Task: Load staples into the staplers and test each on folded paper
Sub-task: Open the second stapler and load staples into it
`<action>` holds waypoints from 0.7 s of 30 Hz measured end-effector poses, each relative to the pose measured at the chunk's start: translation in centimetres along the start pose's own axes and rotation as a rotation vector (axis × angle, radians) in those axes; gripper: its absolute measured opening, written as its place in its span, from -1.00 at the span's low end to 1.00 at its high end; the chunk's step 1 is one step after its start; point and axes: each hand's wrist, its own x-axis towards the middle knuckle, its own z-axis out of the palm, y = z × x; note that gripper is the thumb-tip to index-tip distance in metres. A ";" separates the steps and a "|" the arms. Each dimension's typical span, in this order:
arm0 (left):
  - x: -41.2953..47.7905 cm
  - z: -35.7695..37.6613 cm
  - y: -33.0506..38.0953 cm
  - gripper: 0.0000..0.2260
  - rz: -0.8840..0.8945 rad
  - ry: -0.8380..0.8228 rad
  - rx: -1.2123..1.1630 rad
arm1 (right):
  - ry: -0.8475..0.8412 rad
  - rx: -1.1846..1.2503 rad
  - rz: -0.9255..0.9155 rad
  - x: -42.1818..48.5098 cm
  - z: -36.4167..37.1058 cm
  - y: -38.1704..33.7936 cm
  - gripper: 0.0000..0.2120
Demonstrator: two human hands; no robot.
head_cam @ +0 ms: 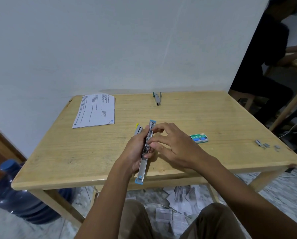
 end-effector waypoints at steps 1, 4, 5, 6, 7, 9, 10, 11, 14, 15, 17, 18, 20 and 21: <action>0.0 0.0 0.0 -0.68 -0.006 -0.006 -0.003 | -0.026 -0.043 -0.026 0.1 -0.2 0.3 -0.65; 0.1 0.0 0.0 -0.66 -0.015 -0.008 -0.016 | -0.070 -0.213 -0.111 0.9 -1.1 0.8 -0.62; 0.1 0.0 0.0 -0.67 -0.014 -0.008 -0.020 | -0.074 -0.270 -0.139 1.2 -1.5 0.9 -0.61; 0.0 0.1 0.0 -0.67 -0.012 -0.006 -0.016 | -0.075 -0.320 -0.162 1.4 -1.8 1.1 -0.60; 0.0 0.2 0.0 -0.69 -0.006 -0.002 -0.010 | -0.073 -0.361 -0.177 1.7 -2.1 1.3 -0.58; -0.2 0.4 0.2 -0.72 0.006 -0.003 -0.011 | -0.066 -0.422 -0.184 2.3 -2.8 1.7 -0.56; -0.3 0.5 0.2 -0.74 0.010 -0.003 -0.017 | -0.062 -0.445 -0.184 2.5 -3.0 1.9 -0.56; -0.3 0.5 0.2 -0.75 0.012 -0.004 -0.024 | -0.055 -0.465 -0.190 2.7 -3.0 2.1 -0.57; -0.4 0.5 0.3 -0.75 0.009 0.010 -0.039 | -0.023 -0.522 -0.225 3.0 -2.6 2.2 -0.61; -0.4 0.5 0.3 -0.75 0.007 0.016 -0.040 | -0.008 -0.535 -0.227 3.0 -2.4 2.2 -0.61; -0.5 0.6 0.4 -0.76 0.000 0.029 -0.040 | 0.021 -0.551 -0.200 3.2 -2.2 2.4 -0.59; -0.5 0.6 0.3 -0.77 -0.008 0.034 -0.047 | 0.030 -0.552 -0.176 3.3 -2.2 2.6 -0.57; -0.5 0.7 0.3 -0.80 -0.021 0.035 -0.062 | 0.037 -0.536 -0.131 3.2 -2.1 2.9 -0.54; -0.5 0.7 0.3 -0.80 -0.024 0.035 -0.061 | 0.034 -0.516 -0.110 3.0 -2.1 3.0 -0.53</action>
